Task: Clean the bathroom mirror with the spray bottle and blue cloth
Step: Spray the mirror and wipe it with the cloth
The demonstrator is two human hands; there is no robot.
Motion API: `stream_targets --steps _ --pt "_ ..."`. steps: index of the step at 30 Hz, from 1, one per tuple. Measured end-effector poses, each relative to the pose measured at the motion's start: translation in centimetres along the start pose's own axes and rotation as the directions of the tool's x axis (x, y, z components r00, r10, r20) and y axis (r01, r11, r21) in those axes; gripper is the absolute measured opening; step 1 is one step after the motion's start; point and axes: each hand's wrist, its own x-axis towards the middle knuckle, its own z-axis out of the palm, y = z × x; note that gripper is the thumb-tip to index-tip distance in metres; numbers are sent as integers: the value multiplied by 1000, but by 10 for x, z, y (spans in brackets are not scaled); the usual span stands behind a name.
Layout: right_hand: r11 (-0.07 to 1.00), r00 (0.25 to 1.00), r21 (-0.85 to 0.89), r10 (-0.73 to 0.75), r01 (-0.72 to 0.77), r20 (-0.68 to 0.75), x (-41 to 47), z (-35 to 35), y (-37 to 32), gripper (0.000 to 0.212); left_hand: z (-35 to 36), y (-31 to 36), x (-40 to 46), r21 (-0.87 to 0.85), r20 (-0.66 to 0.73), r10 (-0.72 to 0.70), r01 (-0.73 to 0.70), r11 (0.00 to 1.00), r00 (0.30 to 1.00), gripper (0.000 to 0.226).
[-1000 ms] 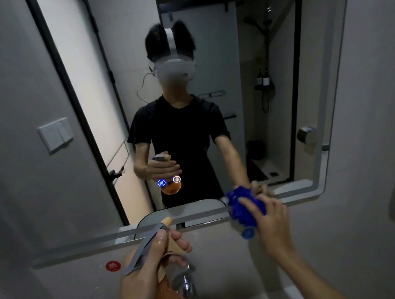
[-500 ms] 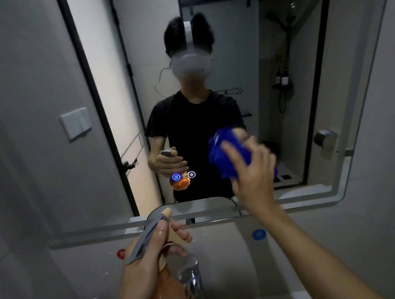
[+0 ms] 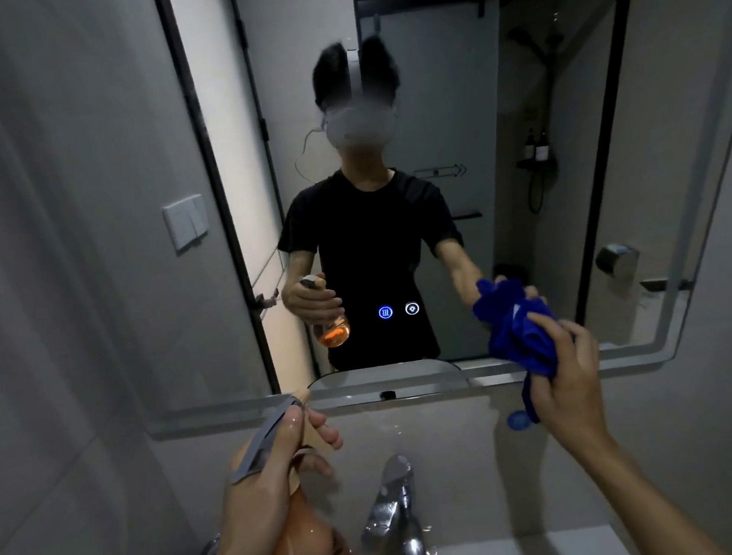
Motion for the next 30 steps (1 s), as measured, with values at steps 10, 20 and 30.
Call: stream_targets --steps 10,20,30 --pt "1000 980 9 6 -4 -198 79 17 -100 65 -54 6 22 50 -48 -62 65 997 997 32" --pt "856 917 -400 -390 327 -85 109 132 -226 65 -71 5 31 -53 23 43 -42 998 999 66" --pt "739 820 -361 -479 569 312 -33 151 -113 83 -82 3 32 -65 -4 9 -9 998 1000 60"
